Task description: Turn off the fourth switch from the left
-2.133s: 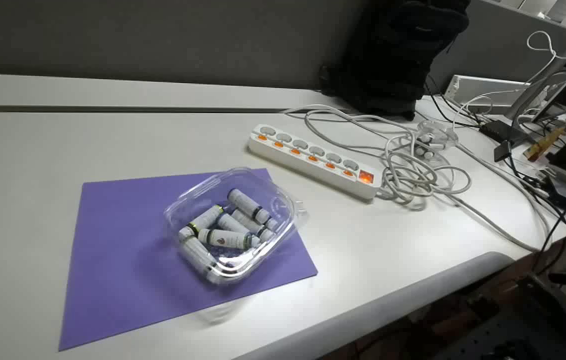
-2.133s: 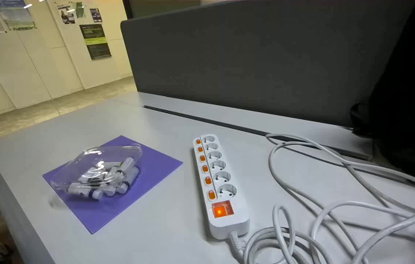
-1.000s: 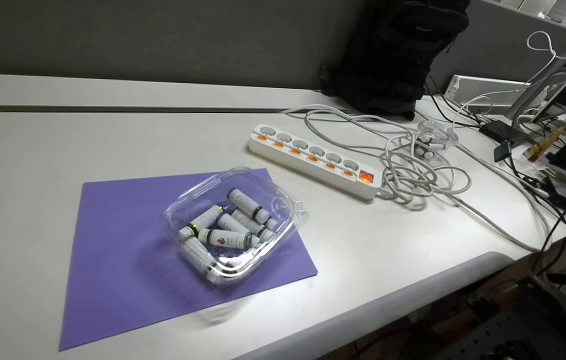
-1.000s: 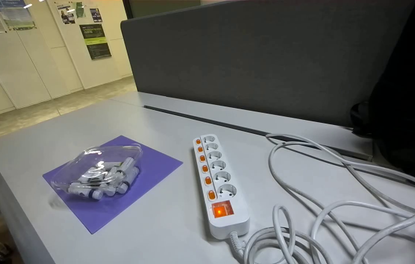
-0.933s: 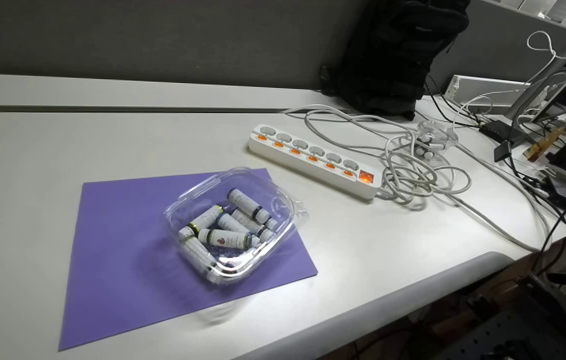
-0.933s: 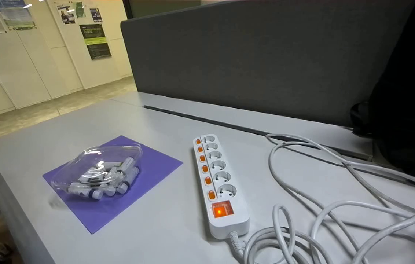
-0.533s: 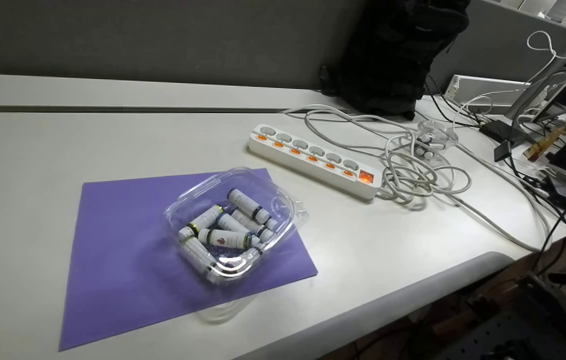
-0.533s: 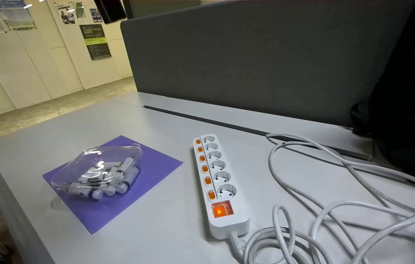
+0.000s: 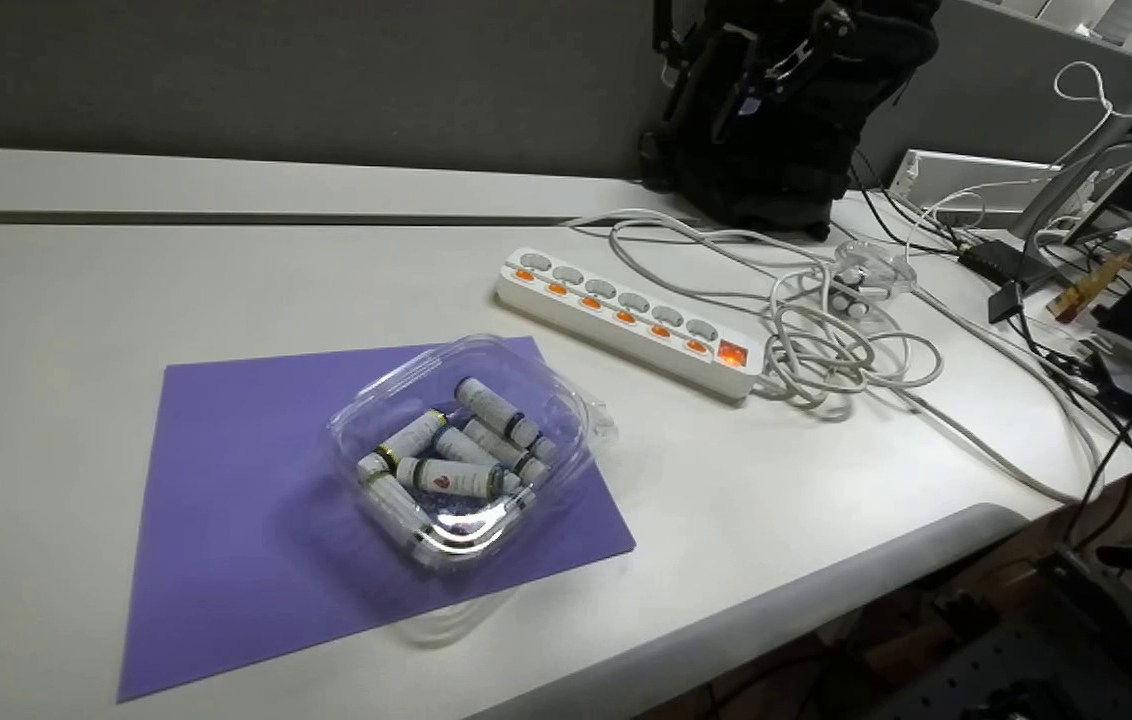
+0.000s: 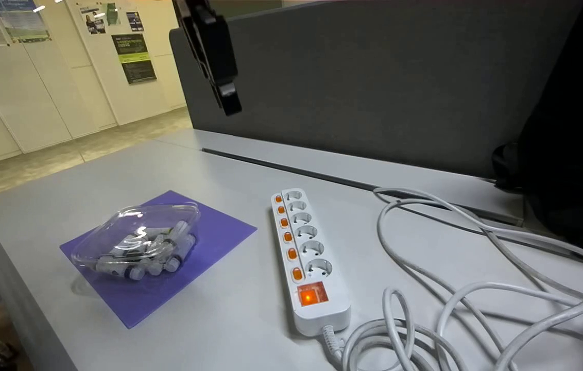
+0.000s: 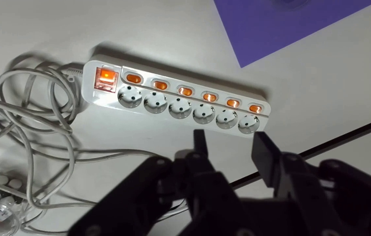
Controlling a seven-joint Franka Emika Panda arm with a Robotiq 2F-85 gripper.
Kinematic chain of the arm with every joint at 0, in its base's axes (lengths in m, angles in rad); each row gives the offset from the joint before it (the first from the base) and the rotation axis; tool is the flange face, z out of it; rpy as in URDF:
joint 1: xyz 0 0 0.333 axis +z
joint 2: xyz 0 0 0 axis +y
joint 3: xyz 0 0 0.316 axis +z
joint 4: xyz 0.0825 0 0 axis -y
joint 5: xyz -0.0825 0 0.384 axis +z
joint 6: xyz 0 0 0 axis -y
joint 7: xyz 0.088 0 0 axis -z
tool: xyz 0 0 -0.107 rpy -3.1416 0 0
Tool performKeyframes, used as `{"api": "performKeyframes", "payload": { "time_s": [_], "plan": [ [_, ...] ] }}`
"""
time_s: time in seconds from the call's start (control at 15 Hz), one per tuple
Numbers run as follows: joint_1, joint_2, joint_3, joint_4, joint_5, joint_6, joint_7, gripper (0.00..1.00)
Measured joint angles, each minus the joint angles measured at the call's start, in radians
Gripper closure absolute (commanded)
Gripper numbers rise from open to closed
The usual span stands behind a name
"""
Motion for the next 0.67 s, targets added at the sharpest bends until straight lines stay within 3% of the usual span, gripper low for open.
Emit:
{"api": "performKeyframes", "payload": {
  "time_s": [0.13, 0.67],
  "plan": [
    [0.008, 0.050, -0.014, 0.004, 0.013, 0.048, 0.000, 0.99],
    [0.034, 0.158, -0.053, 0.032, 0.074, 0.099, -0.024, 1.00]
  ]
}}
